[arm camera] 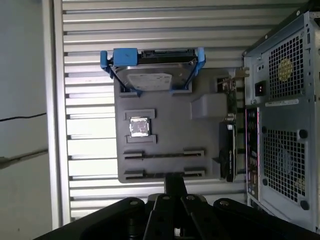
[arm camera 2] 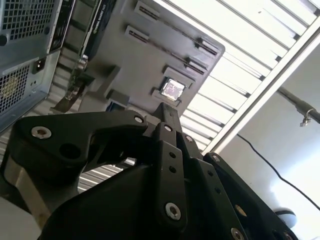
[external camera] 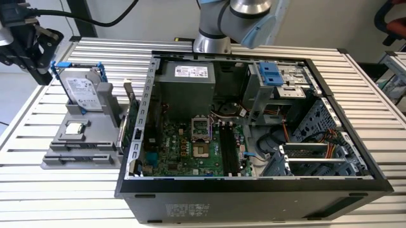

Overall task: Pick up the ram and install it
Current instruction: 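Reach for the ram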

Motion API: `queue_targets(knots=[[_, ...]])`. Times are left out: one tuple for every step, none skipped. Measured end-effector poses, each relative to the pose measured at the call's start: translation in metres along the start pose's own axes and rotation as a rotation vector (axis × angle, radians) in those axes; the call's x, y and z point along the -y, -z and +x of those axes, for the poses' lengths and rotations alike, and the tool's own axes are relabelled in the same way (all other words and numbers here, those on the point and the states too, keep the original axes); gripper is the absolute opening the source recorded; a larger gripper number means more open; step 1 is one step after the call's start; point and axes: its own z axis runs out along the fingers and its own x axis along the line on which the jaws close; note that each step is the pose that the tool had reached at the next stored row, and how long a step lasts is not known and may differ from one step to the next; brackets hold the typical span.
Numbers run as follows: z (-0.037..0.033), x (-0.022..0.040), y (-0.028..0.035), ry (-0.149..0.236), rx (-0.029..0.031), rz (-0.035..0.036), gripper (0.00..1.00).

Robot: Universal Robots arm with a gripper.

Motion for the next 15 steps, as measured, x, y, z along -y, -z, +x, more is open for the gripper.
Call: queue_targets(knots=[[0.0002,0.0023,0.0,0.001,-0.0001,0.0,0.0],[0.0009,0.0096,0.0,0.007,-0.0004,0.0,0.0],[0.0011,0.0102,0.0,0.013,-0.0006,-0.0001,0.0],[0.0014,0.0105,0.0001,0.021,-0.0011,-0.0003,0.0],[0.0016,0.0109,0.0001,0.031,-0.0015,-0.0005,0.0],[0.0018,0.0113,0.0,0.04,-0.0019,-0.0008,0.0],[0.0021,0.0119,0.0001,0.047,-0.0024,-0.0008,0.0],[0.0024,0.0126,0.0001,0.054,-0.0026,-0.001,0.0],[0.0028,0.0135,0.0002,0.059,-0.0028,-0.0011,0.0],[0.0037,0.0143,0.0002,0.061,-0.003,-0.0011,0.0],[0.0045,0.015,0.0003,0.061,-0.003,-0.0011,0.0],[0.0049,0.0157,0.0003,0.061,-0.0031,-0.0011,0.0],[0.0049,0.0161,0.0003,0.061,-0.003,-0.0011,0.0],[0.0049,0.0162,0.0003,0.061,-0.003,-0.0011,0.0],[0.0049,0.0162,0.0004,0.061,-0.0031,-0.0011,0.0]])
